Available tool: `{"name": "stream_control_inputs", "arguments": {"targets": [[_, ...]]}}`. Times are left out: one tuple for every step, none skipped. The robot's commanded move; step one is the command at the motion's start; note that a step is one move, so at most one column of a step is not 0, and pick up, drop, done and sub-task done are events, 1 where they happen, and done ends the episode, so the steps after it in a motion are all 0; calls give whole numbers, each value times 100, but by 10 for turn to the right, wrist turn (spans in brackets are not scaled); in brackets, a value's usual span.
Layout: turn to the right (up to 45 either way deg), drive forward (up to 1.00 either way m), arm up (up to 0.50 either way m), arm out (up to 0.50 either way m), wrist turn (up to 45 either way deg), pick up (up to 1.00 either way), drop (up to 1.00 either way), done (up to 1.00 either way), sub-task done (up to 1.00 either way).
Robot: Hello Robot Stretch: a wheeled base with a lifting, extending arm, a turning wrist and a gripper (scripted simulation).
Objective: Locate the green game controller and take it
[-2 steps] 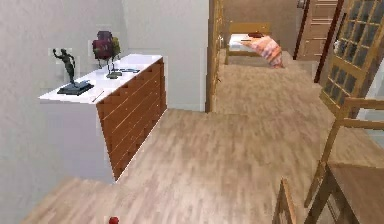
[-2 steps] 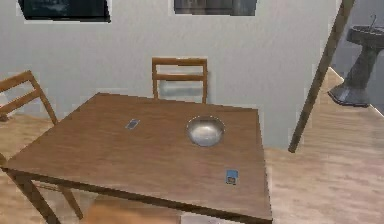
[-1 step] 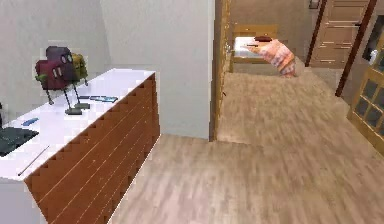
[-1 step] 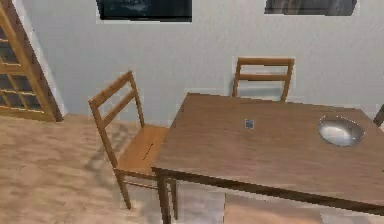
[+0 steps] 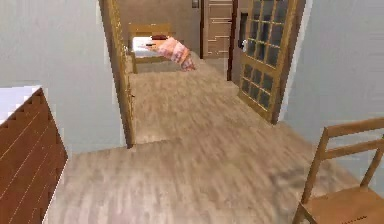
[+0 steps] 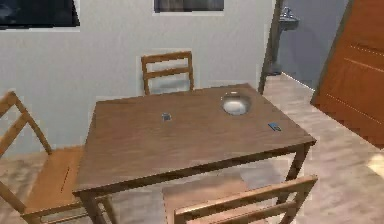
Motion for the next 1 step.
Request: {"name": "stream_control_inputs", "arguments": {"targets": [[0, 100, 0, 0, 0, 0, 0, 0, 0]]}}
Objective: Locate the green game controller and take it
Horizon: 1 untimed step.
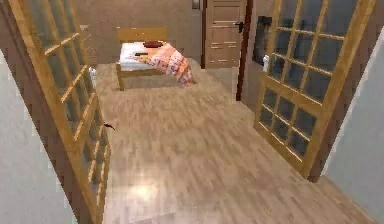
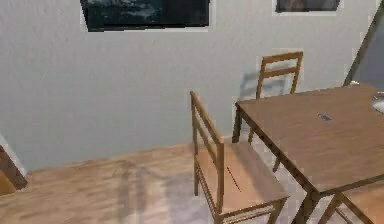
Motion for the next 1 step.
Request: {"name": "stream_control_inputs", "arguments": {"targets": [[0, 75, 0, 0, 0, 0, 0, 0, 0]]}}
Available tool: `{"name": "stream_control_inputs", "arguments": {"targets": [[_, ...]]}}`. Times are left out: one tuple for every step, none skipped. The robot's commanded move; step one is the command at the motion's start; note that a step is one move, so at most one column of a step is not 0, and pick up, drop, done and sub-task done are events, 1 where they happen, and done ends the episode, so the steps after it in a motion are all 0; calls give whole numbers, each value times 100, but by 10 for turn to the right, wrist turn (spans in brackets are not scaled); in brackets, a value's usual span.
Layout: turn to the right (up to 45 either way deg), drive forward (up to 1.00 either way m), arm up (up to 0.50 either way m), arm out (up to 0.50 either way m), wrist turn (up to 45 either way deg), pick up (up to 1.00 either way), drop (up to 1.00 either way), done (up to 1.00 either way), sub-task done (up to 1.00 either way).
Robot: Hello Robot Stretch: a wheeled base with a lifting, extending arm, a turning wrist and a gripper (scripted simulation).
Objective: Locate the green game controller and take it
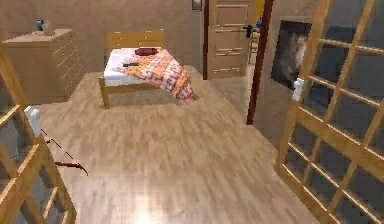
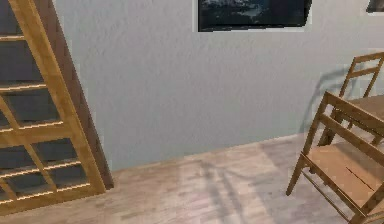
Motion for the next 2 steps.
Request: {"name": "stream_control_inputs", "arguments": {"targets": [[-120, 0, 0, 0, 0, 0, 0, 0, 0], [0, 100, 0, 0, 0, 0, 0, 0, 0]]}}
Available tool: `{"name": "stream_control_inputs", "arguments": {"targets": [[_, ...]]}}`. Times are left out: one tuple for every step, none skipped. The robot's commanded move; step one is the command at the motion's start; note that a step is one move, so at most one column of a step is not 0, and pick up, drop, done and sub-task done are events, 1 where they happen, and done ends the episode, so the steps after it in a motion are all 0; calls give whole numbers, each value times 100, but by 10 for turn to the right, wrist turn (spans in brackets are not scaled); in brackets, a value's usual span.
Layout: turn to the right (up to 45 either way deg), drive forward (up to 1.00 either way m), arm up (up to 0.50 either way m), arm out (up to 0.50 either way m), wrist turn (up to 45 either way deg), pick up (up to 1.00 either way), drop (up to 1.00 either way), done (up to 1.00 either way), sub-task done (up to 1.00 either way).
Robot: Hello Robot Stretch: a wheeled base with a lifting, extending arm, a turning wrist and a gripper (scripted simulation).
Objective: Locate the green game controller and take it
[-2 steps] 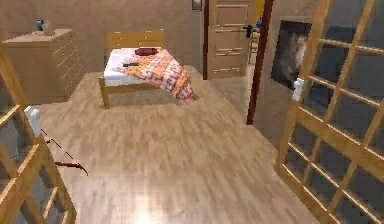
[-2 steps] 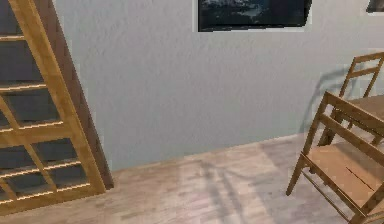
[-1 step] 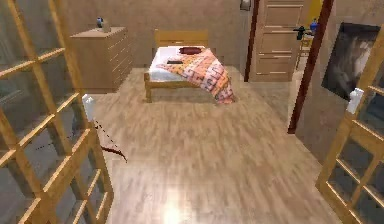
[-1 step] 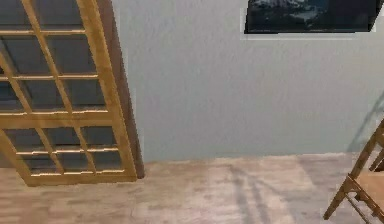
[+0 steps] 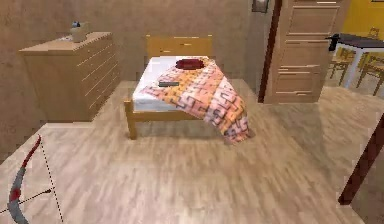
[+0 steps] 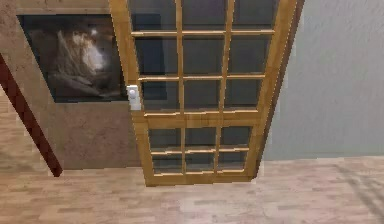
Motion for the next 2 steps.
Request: {"name": "stream_control_inputs", "arguments": {"targets": [[-60, 0, 0, 0, 0, 0, 0, 0, 0], [0, 50, 0, 0, 0, 0, 0, 0, 0]]}}
